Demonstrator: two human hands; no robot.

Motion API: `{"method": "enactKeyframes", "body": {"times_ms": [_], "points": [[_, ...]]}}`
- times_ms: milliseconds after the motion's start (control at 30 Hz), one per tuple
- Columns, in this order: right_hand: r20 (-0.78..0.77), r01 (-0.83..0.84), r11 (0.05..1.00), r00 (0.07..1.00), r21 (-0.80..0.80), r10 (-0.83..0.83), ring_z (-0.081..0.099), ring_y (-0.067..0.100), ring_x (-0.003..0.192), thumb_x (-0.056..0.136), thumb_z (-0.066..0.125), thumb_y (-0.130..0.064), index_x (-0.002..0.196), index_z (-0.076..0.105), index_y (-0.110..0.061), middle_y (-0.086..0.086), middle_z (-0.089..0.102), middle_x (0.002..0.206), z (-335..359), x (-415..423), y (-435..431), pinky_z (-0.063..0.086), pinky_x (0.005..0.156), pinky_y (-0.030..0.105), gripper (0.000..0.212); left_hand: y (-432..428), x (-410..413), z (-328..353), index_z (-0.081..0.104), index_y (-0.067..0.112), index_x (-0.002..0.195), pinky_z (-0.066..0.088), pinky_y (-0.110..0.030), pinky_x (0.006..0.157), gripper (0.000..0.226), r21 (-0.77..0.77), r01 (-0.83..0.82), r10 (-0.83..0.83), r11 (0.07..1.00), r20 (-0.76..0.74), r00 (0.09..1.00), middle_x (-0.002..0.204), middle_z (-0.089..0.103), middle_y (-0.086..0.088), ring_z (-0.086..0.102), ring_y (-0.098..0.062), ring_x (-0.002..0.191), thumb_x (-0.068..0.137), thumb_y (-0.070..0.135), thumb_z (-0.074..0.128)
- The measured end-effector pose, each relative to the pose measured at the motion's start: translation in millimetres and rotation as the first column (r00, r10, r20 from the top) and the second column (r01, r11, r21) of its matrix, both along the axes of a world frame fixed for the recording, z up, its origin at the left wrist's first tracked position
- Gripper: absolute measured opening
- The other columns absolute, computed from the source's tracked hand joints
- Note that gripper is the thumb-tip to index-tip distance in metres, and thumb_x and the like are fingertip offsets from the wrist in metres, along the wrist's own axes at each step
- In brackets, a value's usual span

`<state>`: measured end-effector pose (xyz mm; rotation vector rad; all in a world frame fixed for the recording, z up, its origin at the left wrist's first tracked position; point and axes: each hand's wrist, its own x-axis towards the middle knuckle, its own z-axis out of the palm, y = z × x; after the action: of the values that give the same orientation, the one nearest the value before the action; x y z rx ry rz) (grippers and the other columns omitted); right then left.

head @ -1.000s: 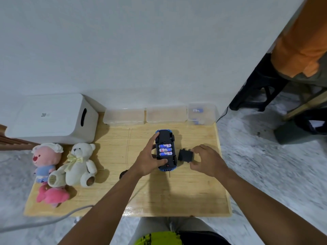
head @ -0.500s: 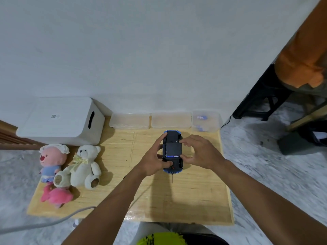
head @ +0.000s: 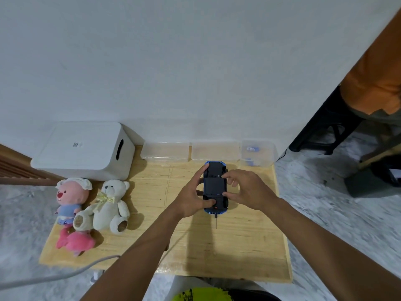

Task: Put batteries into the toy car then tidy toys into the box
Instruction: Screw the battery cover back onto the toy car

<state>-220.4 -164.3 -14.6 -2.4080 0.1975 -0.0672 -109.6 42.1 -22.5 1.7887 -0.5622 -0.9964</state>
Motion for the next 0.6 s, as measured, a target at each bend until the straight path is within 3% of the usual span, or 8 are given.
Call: {"method": "enactKeyframes", "body": {"times_ms": [167,267,467,600], "points": [[-0.128,0.126,0.980,0.986,0.156,-0.106,0.065,0.004,0.077,0.079,0.086,-0.029,0.118,0.066,-0.033,-0.011,0.065,0.088,0,2,4,0.055,0.077,0.024,0.044,-1,-1,3,0.025,0.057,0.155,0.060,-0.034,0.092,0.108,-0.024,-0.011,0.011,1.000,0.011,1.000,0.144,0.054,0.010,0.065,-0.019,0.120,0.080,0.005,0.084],[-0.172,0.246,0.940,0.963,0.238,-0.209,0.066,0.000,0.075,0.078,0.086,-0.037,0.107,0.067,-0.041,-0.010,0.068,0.085,3,4,9,0.052,0.072,0.017,0.035,-1,0,5,0.025,0.059,0.154,0.062,-0.034,0.086,0.109,-0.029,-0.015,0.015,0.999,-0.001,1.000,0.143,0.054,0.008,0.069,-0.019,0.113,0.080,0.006,0.085],[-0.141,0.353,0.893,0.935,0.280,-0.326,0.065,0.004,0.065,0.075,0.088,-0.031,0.095,0.068,-0.037,-0.008,0.065,0.077,5,6,19,0.049,0.064,0.017,0.029,-1,-1,7,0.025,0.059,0.154,0.062,-0.029,0.078,0.109,-0.043,-0.026,0.026,0.999,-0.008,1.000,0.142,0.055,0.008,0.073,-0.012,0.102,0.079,0.005,0.084],[-0.142,0.347,0.899,0.937,0.267,-0.319,0.069,0.012,0.071,0.076,0.087,-0.037,0.094,0.065,-0.038,-0.006,0.065,0.081,8,7,24,0.056,0.068,0.027,0.029,1,0,7,0.026,0.057,0.155,0.063,-0.030,0.077,0.109,-0.053,-0.037,0.036,0.998,-0.013,0.999,0.142,0.056,0.006,0.074,-0.013,0.099,0.079,0.002,0.083]]}}
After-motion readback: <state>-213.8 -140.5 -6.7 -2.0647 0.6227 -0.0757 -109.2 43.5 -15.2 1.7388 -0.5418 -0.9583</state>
